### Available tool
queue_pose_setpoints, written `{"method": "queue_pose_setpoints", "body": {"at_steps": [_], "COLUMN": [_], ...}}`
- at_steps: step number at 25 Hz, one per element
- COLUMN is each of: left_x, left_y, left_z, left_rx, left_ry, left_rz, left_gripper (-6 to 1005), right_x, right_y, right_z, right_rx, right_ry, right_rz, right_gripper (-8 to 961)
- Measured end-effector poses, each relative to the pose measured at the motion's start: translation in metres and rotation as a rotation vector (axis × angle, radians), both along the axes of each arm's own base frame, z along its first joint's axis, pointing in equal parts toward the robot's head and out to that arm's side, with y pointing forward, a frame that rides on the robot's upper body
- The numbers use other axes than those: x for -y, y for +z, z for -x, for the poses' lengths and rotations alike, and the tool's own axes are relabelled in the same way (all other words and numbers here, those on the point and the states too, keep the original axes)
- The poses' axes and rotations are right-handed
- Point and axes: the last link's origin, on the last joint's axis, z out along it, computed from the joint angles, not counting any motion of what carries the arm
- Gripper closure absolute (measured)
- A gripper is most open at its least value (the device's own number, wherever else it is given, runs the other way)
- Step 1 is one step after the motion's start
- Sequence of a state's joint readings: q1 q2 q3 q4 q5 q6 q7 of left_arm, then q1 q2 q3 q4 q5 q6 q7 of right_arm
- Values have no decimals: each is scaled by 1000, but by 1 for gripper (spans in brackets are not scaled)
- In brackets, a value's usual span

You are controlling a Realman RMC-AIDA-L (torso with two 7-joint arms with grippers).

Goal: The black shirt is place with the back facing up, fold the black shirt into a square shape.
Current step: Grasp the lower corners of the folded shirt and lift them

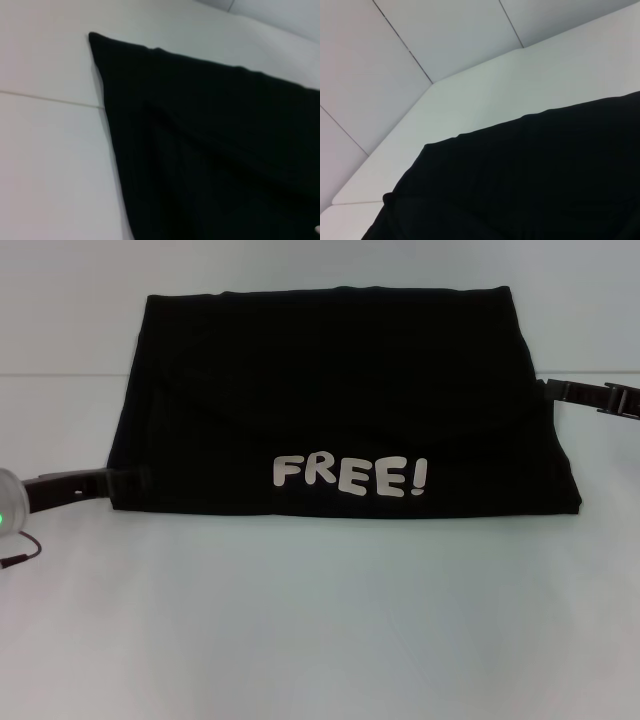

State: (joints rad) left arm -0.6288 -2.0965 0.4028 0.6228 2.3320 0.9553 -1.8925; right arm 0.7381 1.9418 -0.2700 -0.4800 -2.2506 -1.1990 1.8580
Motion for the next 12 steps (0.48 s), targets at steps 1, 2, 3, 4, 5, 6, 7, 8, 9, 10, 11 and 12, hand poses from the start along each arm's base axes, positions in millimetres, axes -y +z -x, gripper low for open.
{"method": "queue_pose_setpoints", "body": {"at_steps": [1, 2, 3, 4, 5, 6, 7, 8, 9, 10, 11, 12], "left_x": [-1, -1, -1, -1, -1, -1, -1, -1, 0, 0, 1, 1], "left_y": [-2, -4, -6, -7, -8, -9, -11, -11, -13, -13, -14, -14], "left_z": [0, 0, 0, -1, -1, -1, 0, 0, 1, 1, 1, 1], "left_rx": [-12, -23, -29, -33, -39, -45, -52, -58, -65, -69, -71, -71], "left_ry": [0, 0, -2, -3, -4, -5, -4, -4, -2, -1, -1, -2], "left_rz": [3, 7, 11, 14, 18, 22, 26, 30, 36, 41, 46, 49], "left_gripper": [384, 386, 388, 390, 392, 394, 397, 399, 401, 403, 405, 407], "right_x": [0, 0, 0, -1, -1, -1, -1, -1, -2, -2, -2, -2], "right_y": [0, -1, -1, -2, -2, -2, -2, -2, -2, -2, -2, -2], "right_z": [0, 0, 1, 1, 1, 1, 1, 1, 1, 1, 1, 1], "right_rx": [1, 2, 2, 2, 2, 2, 3, 4, 5, 5, 5, 5], "right_ry": [0, -1, 0, 0, 0, -1, -1, -2, -2, -2, -2, -2], "right_rz": [1, 2, 3, 3, 3, 2, 1, 1, 0, 0, 0, 0], "right_gripper": [380, 380, 380, 380, 380, 380, 380, 381, 381, 381, 381, 381]}}
